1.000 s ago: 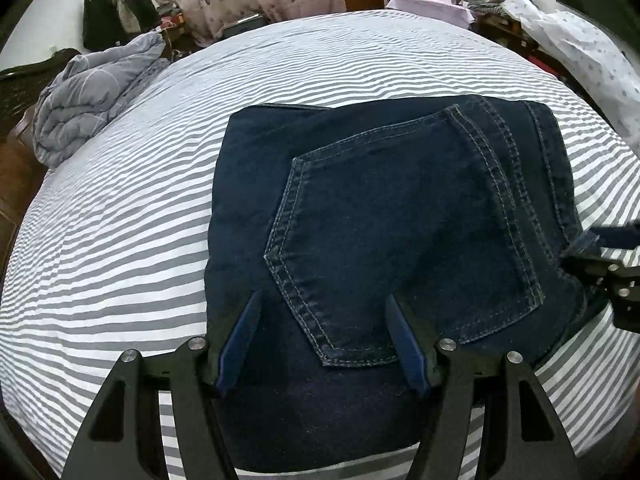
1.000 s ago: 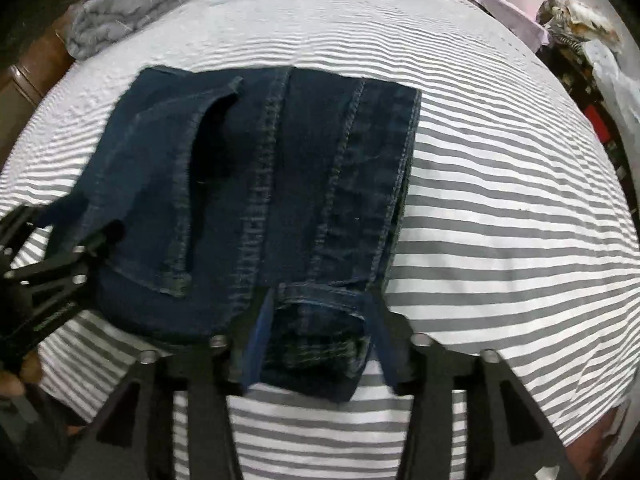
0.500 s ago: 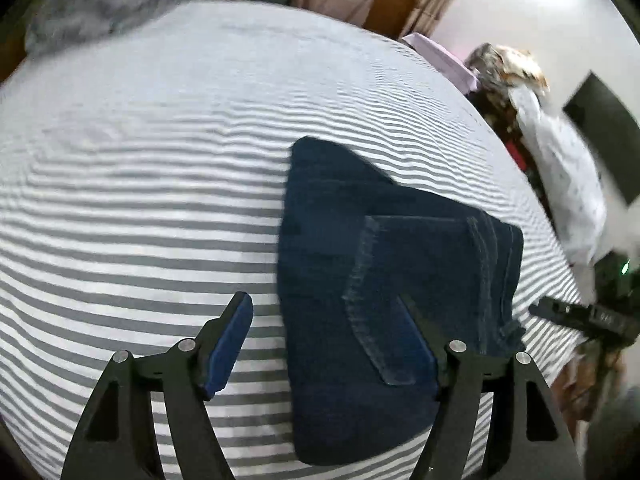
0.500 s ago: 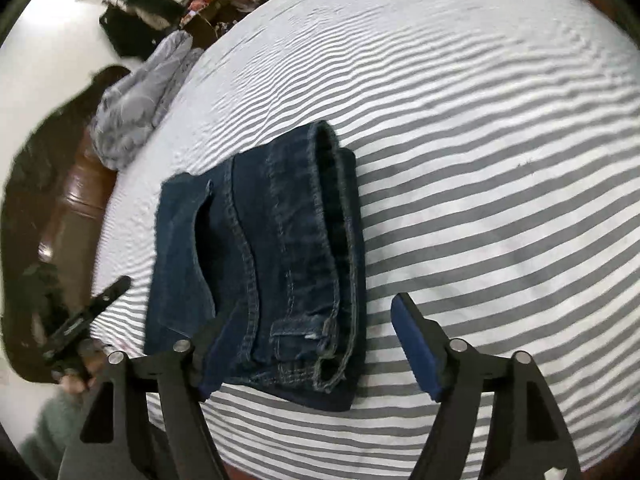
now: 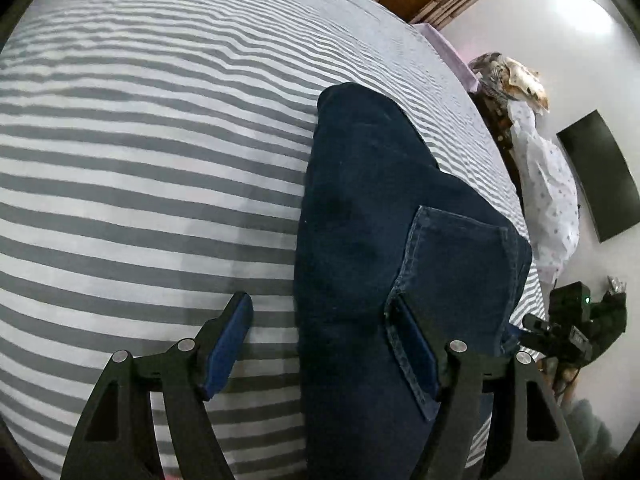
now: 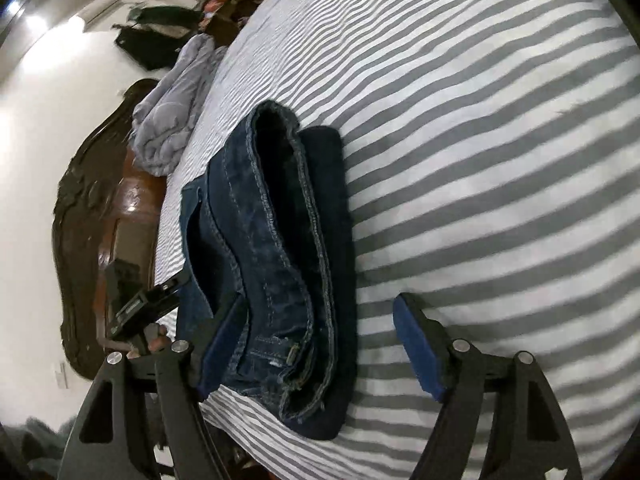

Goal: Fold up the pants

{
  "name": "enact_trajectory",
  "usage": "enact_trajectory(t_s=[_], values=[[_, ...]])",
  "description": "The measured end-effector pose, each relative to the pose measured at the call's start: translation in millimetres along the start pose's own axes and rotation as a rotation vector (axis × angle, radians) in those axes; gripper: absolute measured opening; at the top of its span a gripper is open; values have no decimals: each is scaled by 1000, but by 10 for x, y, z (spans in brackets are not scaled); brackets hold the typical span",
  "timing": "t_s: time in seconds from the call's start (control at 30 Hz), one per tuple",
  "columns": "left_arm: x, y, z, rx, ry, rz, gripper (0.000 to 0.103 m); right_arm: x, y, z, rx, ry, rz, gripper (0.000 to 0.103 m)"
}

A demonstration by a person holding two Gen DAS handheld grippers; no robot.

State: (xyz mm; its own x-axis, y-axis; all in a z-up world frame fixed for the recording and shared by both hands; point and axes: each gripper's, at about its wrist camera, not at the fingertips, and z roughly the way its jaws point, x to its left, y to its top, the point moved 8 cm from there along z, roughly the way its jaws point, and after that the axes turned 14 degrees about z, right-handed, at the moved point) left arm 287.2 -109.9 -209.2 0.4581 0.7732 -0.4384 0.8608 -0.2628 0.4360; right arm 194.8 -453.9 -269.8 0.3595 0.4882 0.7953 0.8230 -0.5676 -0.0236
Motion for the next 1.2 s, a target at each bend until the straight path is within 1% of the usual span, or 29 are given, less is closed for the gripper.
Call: enact_trajectory(t_s=[0.07, 0.13, 0.2, 0.23, 0.3, 0.33, 0.37, 0.43, 0.47, 0.5, 0.57, 0.67, 0.7, 0.73, 0.77, 0.83, 0.9, 0.93, 1.0, 1.03, 1.1, 1.13, 1.2], values=[[-9, 12, 23, -11, -7, 4, 76, 25, 9, 39, 14, 31, -30, 73], [-17, 41, 68, -14, -6, 13, 78, 65, 36, 113, 35, 72, -56, 71], [-54, 65, 111, -16, 3, 35, 82, 93, 56, 196, 49, 83, -72, 69], [-73, 89, 132, -21, 12, 45, 84, 132, 77, 231, 56, 104, -84, 69], [-95, 139, 179, -28, 18, 54, 88, 165, 98, 306, 70, 102, -86, 69], [-104, 156, 193, -30, 20, 56, 88, 180, 103, 321, 73, 107, -85, 69], [-110, 164, 199, -29, 18, 56, 88, 183, 96, 319, 77, 111, -86, 67], [-116, 151, 193, -25, 0, 62, 88, 147, 58, 299, 88, 120, -88, 56], [-124, 132, 191, -17, -13, 74, 88, 136, 31, 290, 99, 129, -82, 54], [-129, 94, 175, -9, -21, 96, 88, 117, 37, 302, 106, 134, -76, 47], [-147, 33, 155, -1, -22, 130, 88, 52, 32, 296, 113, 149, -64, 45], [-200, 28, 186, 4, 10, 151, 88, 82, 64, 368, 105, 138, -66, 44], [-237, 36, 195, 5, 4, 153, 82, 142, 98, 404, 98, 132, -69, 44], [-292, 25, 187, 3, -14, 153, 70, 172, 103, 432, 91, 113, -78, 44], [-326, 33, 195, 7, -2, 145, 65, 197, 100, 443, 87, 98, -84, 44], [-375, 33, 172, -4, 24, 162, 56, 269, 71, 435, 62, 73, -101, 37], [-423, 37, 94, -26, 32, 177, 42, 347, 38, 420, 38, 42, -126, 33], [-424, 47, 73, -32, 31, 170, 39, 398, 22, 399, 24, 27, -138, 30], [-404, 64, 16, -39, 23, 135, 28, 482, 14, 362, 7, 19, -145, 27], [-411, 79, -10, -44, 18, 121, 26, 546, 5, 337, -3, 16, -152, 25], [-452, 100, -65, -54, 22, 133, 22, 652, -7, 294, -16, 5, -167, 24], [-488, 112, -99, -58, 30, 151, 22, 731, -24, 277, -24, -4, -177, 24], [-546, 143, -169, -76, 23, 161, 21, 849, -22, 264, -32, -19, -186, 24]])
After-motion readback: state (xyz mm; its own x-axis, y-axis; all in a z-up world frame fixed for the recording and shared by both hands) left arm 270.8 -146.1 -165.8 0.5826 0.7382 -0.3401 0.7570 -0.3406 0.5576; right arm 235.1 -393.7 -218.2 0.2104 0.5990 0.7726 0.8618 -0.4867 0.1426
